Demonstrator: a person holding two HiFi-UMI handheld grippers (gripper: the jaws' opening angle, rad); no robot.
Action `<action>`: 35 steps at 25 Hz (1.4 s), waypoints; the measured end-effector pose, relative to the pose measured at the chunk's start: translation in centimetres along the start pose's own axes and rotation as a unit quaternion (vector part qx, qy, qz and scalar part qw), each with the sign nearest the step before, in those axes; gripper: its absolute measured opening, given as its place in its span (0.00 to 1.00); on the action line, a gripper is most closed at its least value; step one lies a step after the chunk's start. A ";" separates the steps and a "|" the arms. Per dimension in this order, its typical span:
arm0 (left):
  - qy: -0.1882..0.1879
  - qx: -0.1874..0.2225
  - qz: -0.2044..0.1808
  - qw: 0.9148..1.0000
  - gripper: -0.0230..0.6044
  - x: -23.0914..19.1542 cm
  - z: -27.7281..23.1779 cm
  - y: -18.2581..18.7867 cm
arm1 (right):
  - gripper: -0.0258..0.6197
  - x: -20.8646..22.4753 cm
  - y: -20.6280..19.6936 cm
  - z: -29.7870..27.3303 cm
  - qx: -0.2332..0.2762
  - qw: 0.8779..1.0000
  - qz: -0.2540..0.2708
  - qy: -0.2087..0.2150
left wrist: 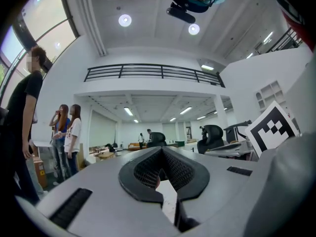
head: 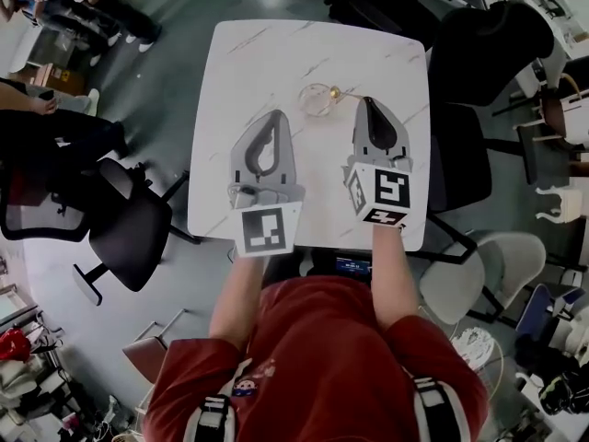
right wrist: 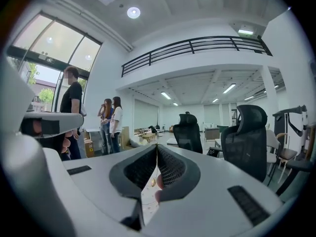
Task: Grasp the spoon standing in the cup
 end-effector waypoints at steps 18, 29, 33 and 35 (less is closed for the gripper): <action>-0.064 0.040 -0.008 0.997 0.04 4.1 -1.1 3.1 | 0.06 4.4 5.5 6.6 0.081 0.995 0.036 -0.053; -0.091 0.049 -0.027 0.994 0.04 6.1 -0.9 4.2 | 0.06 5.9 7.0 9.4 0.107 0.990 0.052 -0.074; -0.092 0.057 -0.025 0.994 0.04 6.5 -1.1 4.7 | 0.06 6.1 7.6 9.6 0.110 0.990 0.054 -0.073; -0.093 0.057 -0.028 0.994 0.04 6.6 -1.1 4.9 | 0.06 6.1 7.7 9.8 0.114 0.989 0.057 -0.071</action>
Point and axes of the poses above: the fingertips, and each gripper's own axes: z backward along the fingers, x to its right, y out of its top, the point moved 9 cm from there along z, backward along the fingers, and after that the axes turned 12 degrees about -y, right-handed, at the moved point
